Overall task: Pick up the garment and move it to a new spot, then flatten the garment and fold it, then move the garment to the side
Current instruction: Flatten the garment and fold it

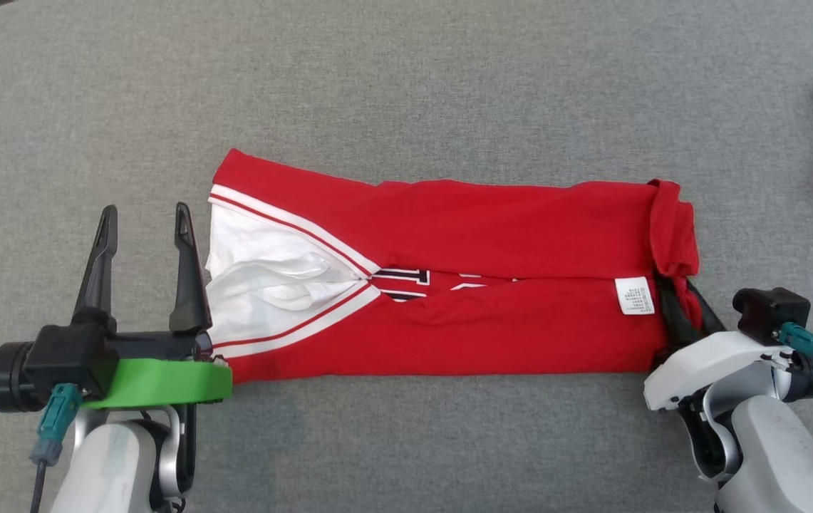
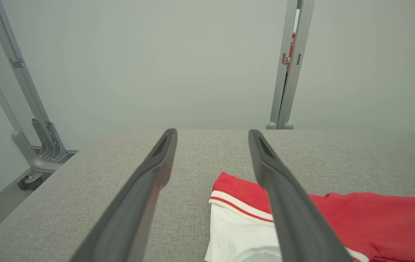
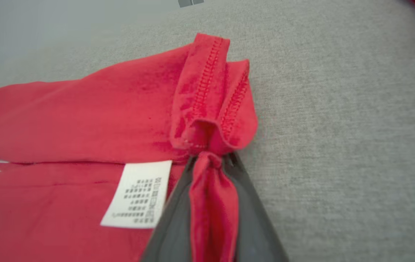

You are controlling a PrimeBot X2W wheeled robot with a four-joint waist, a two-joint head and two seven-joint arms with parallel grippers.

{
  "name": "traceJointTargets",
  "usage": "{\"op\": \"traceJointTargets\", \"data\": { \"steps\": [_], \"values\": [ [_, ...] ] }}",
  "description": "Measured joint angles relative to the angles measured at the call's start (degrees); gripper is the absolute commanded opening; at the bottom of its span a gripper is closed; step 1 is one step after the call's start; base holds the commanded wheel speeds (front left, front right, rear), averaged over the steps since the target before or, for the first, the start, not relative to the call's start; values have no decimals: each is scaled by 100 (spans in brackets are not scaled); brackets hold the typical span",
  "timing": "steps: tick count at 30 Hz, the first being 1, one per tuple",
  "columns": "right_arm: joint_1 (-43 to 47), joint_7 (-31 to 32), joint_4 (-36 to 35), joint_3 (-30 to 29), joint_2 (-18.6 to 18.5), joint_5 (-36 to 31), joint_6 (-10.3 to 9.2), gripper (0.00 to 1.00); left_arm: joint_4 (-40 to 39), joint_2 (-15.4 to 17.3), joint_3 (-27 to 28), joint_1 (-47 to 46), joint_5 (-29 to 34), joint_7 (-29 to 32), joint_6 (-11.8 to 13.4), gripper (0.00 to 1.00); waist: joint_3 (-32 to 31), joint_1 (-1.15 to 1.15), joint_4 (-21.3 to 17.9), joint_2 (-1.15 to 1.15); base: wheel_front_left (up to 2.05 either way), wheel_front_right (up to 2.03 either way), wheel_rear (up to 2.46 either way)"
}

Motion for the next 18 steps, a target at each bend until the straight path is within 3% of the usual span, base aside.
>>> {"op": "traceJointTargets", "data": {
  "steps": [6,10,15,18],
  "values": [
    [230,-176,-308,-48,-118,98,4,0,26,-37,126,158,74,0,-12,100,-151,0,-86,0,0,0,0],
    [458,-154,-544,-508,-335,105,4,0,22,-46,166,241,111,0,12,100,-290,0,-164,0,0,0,0],
    [684,92,-856,-992,-511,110,4,0,7,-76,191,299,127,-1,12,100,-452,0,-247,0,0,0,0],
    [682,324,-1266,-964,-468,100,3,0,10,-85,190,330,148,-1,9,100,-532,0,-280,0,0,0,0]
  ]
}}
